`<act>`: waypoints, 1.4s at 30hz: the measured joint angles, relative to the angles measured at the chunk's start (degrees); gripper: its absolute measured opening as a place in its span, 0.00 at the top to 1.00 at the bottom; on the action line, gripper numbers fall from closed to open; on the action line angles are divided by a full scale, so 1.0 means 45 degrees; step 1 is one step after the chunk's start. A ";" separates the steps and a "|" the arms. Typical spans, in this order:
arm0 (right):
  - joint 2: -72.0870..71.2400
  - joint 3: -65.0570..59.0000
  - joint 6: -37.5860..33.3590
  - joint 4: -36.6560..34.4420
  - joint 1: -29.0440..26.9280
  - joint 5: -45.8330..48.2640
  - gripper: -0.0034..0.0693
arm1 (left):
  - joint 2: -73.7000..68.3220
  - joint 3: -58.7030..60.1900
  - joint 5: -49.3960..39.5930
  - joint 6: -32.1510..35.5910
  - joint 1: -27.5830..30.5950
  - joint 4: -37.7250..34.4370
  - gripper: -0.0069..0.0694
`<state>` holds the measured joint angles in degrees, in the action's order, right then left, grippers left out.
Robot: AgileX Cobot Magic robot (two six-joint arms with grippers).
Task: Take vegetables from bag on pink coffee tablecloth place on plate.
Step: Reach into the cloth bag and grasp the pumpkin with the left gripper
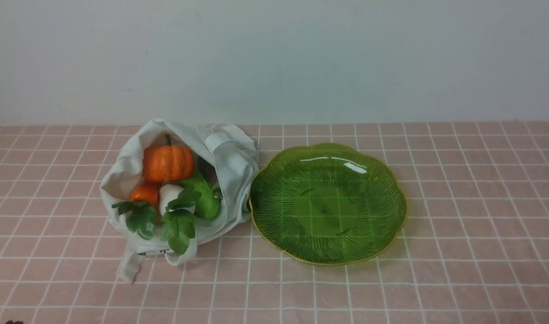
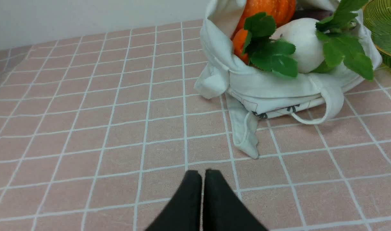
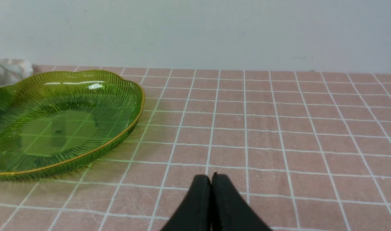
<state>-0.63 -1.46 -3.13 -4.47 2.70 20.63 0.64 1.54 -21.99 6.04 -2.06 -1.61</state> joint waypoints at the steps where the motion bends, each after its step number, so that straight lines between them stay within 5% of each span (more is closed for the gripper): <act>1: 0.0000 0.0000 0.0000 0.0000 0.0000 0.0000 0.97 | 0.0000 0.0000 0.0000 0.0000 0.0000 0.0000 0.92; 28: 0.0000 0.0000 0.0000 0.0000 0.0000 0.0000 0.97 | 0.0000 0.0000 0.0000 -0.0187 0.0000 -0.0304 0.92; 32: 0.0000 0.0000 0.0000 0.0000 0.0000 0.0000 0.97 | 0.0000 0.0000 -0.0016 -0.1944 0.0000 -0.3167 0.92; 37: 0.0000 0.0000 0.0000 0.0000 0.0000 0.0000 0.97 | 0.0000 0.0000 0.0021 -0.4797 0.0000 -0.9949 0.92; 42: 0.0000 0.0000 0.0000 0.0000 0.0000 0.0000 0.97 | 0.0000 0.0000 0.0248 -0.4764 0.0000 -1.1494 0.92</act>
<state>-0.63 -1.46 -3.13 -4.47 2.70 20.63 0.64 1.54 -20.88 -15.40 -2.06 -53.33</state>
